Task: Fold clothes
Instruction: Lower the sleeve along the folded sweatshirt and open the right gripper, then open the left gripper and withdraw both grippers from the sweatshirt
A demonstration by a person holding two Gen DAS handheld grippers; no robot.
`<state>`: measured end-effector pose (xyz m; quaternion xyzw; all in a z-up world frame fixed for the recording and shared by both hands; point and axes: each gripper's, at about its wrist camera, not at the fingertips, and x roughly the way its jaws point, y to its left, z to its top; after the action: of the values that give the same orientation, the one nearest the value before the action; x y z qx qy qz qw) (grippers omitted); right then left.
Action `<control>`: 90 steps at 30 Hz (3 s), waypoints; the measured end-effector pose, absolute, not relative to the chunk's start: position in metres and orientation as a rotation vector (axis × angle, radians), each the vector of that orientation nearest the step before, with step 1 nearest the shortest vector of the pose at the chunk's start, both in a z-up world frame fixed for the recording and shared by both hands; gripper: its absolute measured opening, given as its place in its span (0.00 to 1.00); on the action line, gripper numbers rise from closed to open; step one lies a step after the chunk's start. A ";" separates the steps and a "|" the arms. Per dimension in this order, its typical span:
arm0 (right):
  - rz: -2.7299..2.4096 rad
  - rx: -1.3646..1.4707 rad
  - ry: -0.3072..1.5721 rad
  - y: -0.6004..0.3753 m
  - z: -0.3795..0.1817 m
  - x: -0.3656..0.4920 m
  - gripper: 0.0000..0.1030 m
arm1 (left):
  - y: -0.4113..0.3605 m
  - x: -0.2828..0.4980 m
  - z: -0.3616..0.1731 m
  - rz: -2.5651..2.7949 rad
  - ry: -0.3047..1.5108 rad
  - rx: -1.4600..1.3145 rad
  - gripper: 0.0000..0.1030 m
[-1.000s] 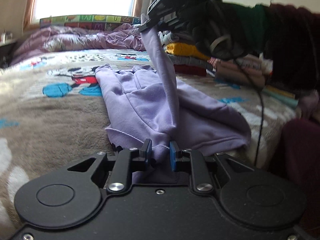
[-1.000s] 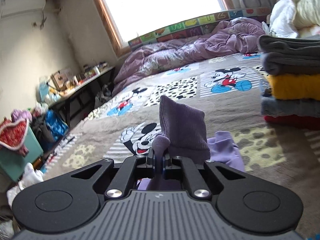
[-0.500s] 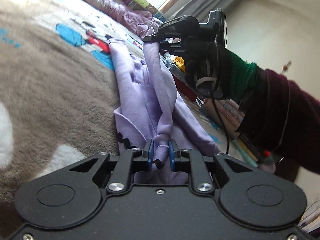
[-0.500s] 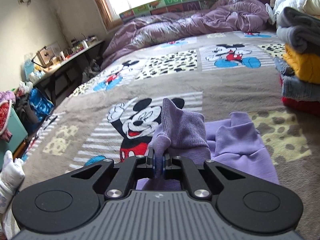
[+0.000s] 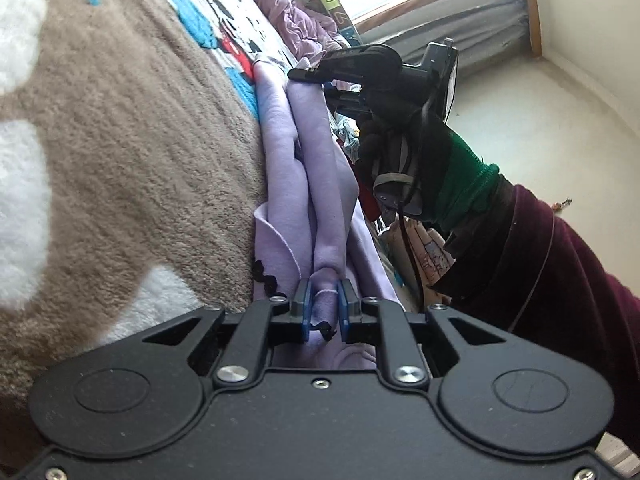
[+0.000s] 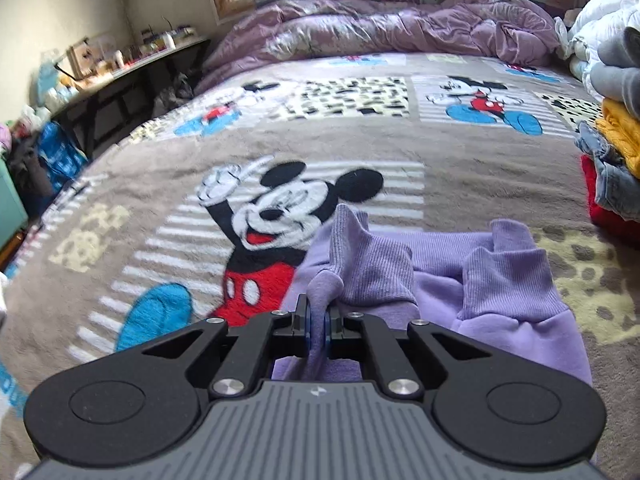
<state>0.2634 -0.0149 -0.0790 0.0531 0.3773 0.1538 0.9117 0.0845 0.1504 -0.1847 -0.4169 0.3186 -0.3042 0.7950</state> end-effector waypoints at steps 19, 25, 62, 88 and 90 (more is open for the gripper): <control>0.399 0.320 0.789 -0.096 -0.098 0.276 0.38 | 0.155 0.052 -0.179 -0.631 0.679 -0.950 0.14; 0.452 0.456 0.766 -0.107 -0.101 0.269 0.11 | 0.161 0.044 -0.181 -0.631 0.682 -0.981 0.13; 0.677 0.039 0.561 -0.095 -0.064 0.120 0.32 | 0.190 0.030 -0.164 -0.593 0.542 -0.964 0.13; 0.556 0.224 0.575 -0.112 -0.090 0.107 0.30 | 0.092 0.059 -0.118 -0.332 0.404 -0.351 0.11; 0.549 0.223 0.565 -0.112 -0.089 0.109 0.31 | 0.081 0.061 -0.117 -0.357 0.400 -0.291 0.11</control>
<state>0.1094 -0.1116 -0.0888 0.1086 0.2748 0.2669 0.9173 0.0606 0.0813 -0.1172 -0.1432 0.1971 -0.1756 0.9538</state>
